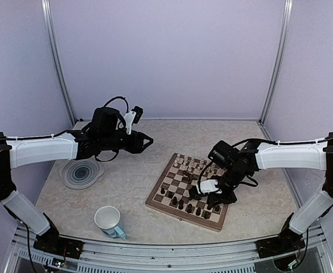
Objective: Set up the chess pieces on the board
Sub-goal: Place the pawn at b7.
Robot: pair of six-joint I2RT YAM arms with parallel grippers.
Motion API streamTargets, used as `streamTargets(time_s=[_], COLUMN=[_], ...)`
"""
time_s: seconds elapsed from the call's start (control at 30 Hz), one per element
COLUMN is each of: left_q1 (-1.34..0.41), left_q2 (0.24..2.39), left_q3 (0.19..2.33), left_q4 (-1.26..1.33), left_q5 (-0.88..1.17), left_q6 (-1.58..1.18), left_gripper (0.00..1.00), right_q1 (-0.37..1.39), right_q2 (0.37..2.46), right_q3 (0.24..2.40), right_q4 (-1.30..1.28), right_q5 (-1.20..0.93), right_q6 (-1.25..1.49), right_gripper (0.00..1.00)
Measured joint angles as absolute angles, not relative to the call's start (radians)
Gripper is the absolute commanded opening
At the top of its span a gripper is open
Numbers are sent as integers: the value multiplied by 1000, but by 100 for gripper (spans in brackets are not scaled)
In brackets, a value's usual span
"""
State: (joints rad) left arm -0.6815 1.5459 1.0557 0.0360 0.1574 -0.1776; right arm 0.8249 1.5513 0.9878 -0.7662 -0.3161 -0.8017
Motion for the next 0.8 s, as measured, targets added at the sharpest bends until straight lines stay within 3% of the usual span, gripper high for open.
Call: streamTargets(time_s=[0.43,0.6,0.8], left_q1=[-682,-682,-682], left_q2=[1546,1546,1549], left_q3=[1056,1056,1056], left_q4=[36,35,35], left_q5=[158,158,158], left_q6=[-177,-177,-176], left_gripper=[49,49,49], right_q1=[825,825,825], right_q2=[1582,1582,1577], right_q3=[988,988,988], right_q4=[-735,-736,-740], right_q5=[-305,-302,-297], right_q6=[-804,-807,-813], right_gripper=[14,30,38])
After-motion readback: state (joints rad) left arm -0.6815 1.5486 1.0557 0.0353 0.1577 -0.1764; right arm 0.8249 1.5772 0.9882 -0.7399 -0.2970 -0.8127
